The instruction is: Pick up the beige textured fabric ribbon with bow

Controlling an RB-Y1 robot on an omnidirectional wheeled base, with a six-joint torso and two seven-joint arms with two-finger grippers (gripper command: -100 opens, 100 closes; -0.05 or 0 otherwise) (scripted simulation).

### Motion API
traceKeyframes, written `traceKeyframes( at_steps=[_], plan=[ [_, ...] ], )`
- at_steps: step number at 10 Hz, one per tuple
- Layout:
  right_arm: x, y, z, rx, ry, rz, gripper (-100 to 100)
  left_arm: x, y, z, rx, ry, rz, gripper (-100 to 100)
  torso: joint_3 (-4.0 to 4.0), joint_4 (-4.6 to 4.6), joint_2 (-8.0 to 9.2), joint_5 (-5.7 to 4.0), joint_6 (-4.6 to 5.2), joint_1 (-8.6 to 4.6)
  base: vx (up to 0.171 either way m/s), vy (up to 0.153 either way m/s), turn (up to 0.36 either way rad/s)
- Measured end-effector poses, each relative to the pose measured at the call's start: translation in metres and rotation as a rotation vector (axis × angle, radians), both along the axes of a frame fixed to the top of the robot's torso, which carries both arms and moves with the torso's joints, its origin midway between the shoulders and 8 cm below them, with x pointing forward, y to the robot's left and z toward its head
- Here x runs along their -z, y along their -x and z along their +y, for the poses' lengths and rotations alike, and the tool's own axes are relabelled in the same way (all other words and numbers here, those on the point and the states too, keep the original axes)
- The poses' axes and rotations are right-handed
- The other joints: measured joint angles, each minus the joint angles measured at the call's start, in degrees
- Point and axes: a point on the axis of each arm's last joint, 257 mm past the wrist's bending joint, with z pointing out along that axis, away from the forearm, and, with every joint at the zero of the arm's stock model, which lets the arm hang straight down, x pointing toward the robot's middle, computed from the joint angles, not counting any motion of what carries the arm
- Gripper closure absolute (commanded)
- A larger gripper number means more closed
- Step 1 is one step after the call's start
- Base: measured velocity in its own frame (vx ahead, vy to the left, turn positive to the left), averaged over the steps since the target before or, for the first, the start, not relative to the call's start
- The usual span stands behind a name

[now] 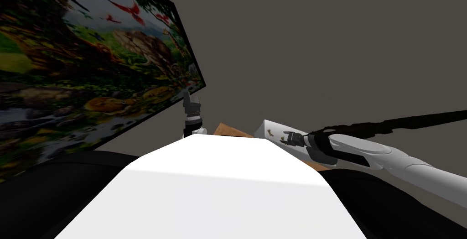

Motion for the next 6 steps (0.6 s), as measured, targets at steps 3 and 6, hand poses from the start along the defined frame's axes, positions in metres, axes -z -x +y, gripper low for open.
traceKeyframes(
  at_steps=[3, 6],
  plan=[
    [0.007, 0.014, 0.017, -0.014, -0.054, 0.025, 0, 0.000, 0.000, 0.000, 0.000, 0.000, 0.000, 0, -0.08, -0.03, -0.14, 0.08, 0.01, 0.22, 0.015, 0.056, 0.063],
    [0.012, 0.013, 0.008, 0.042, -0.054, 0.021, -100, 0.000, 0.000, 0.000, 0.000, 0.000, 0.000, 0, 0.13, 0.05, 0.25, 0.01, -0.06, -0.05, -0.109, 0.029, 0.393]
  ],
)
